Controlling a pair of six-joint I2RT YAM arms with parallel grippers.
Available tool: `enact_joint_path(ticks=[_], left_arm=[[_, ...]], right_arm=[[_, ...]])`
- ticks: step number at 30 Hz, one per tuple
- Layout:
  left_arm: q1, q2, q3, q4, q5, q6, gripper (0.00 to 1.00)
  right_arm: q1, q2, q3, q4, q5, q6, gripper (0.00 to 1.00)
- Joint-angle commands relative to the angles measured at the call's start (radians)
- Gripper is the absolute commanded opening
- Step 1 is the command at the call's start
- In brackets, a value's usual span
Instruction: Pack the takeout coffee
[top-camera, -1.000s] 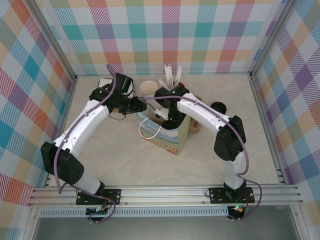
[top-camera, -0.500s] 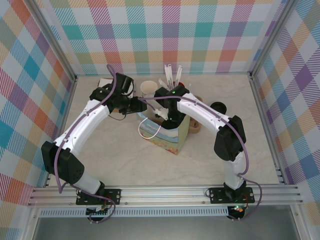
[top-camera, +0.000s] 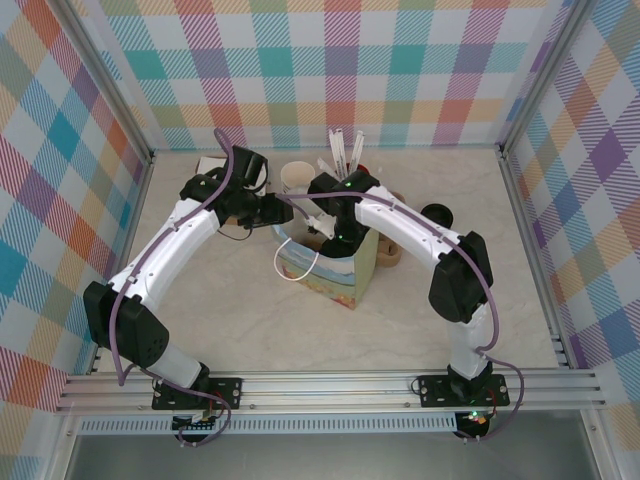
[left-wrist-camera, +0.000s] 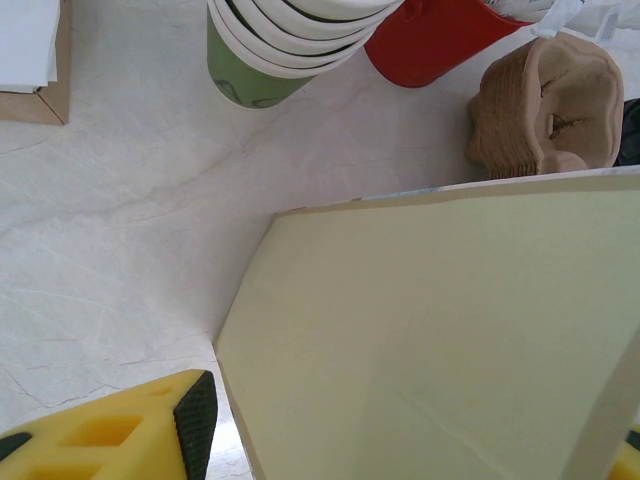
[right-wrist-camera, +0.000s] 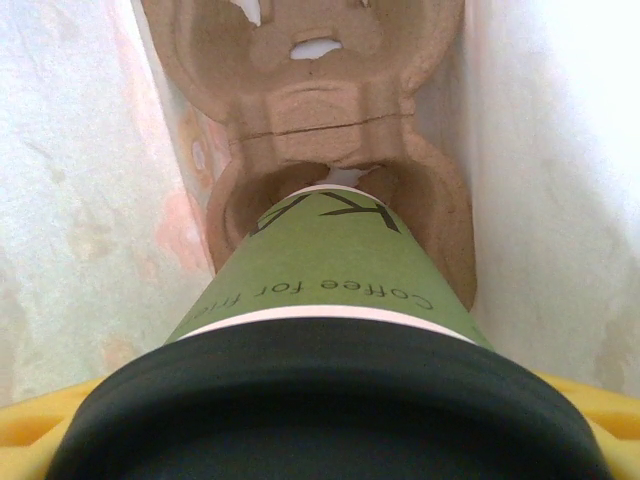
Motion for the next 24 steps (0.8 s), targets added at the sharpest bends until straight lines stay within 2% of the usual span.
enact_joint_path(ticks=[1,24], left_arm=[[0.023,0.010,0.010,-0.030,-0.014,0.015,0.57],[0.022,0.009,0.000,-0.023,-0.014,0.006,0.57]], right_arm=[[-0.005,-0.050,-0.009,0.004,-0.025,-0.015,0.78],[-0.004,-0.041,-0.037,0.038,-0.014,-0.023,0.78]])
